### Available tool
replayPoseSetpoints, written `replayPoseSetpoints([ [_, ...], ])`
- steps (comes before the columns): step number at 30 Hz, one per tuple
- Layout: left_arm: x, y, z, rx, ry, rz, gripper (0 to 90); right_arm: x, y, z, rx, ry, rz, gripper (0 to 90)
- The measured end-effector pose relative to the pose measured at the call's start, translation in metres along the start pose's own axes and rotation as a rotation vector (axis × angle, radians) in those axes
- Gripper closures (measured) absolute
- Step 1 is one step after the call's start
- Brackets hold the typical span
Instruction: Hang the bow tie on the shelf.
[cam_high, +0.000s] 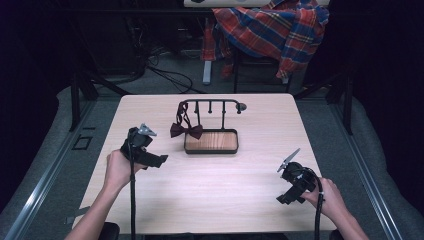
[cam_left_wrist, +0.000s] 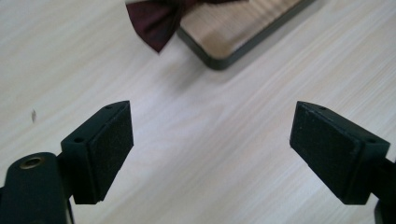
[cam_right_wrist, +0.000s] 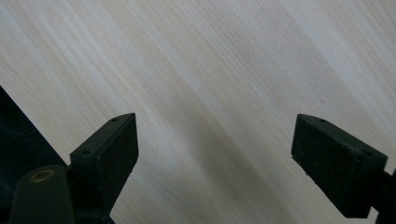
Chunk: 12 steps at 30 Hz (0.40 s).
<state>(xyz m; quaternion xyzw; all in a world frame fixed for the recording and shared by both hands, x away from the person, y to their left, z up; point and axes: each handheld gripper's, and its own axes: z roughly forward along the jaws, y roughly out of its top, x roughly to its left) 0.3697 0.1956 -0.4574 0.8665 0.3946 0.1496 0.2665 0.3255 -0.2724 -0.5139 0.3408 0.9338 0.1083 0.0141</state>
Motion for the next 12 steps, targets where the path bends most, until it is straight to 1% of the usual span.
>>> replayPoseSetpoints([
  [3,-0.002,-0.011,0.005,0.021,0.004,-0.004,13.0,0.001,0.0,0.001,-0.011,0.002,0.009,14.4],
  [4,-0.002,-0.015,0.007,0.022,-0.001,-0.011,12.9,0.001,0.0,0.001,-0.006,-0.003,0.006,14.4],
  [6,-0.003,-0.023,0.013,0.05,-0.003,-0.01,13.9,0.001,-0.001,0.002,-0.021,0.003,0.015,14.4],
  [8,-0.003,-0.026,0.015,0.059,-0.01,-0.009,14.9,0.002,-0.001,0.003,-0.02,0.0,0.015,14.5],
  [9,-0.004,-0.029,0.019,0.084,-0.005,-0.003,14.9,0.001,-0.001,0.002,-0.01,-0.004,0.007,14.4],
  [10,-0.003,-0.03,0.021,0.083,0.005,0.002,14.8,0.001,0.0,0.002,-0.005,-0.009,0.005,14.4],
  [12,-0.001,-0.03,0.022,0.079,0.002,-0.006,12.1,0.001,0.0,0.002,-0.007,-0.01,0.004,14.4],
])
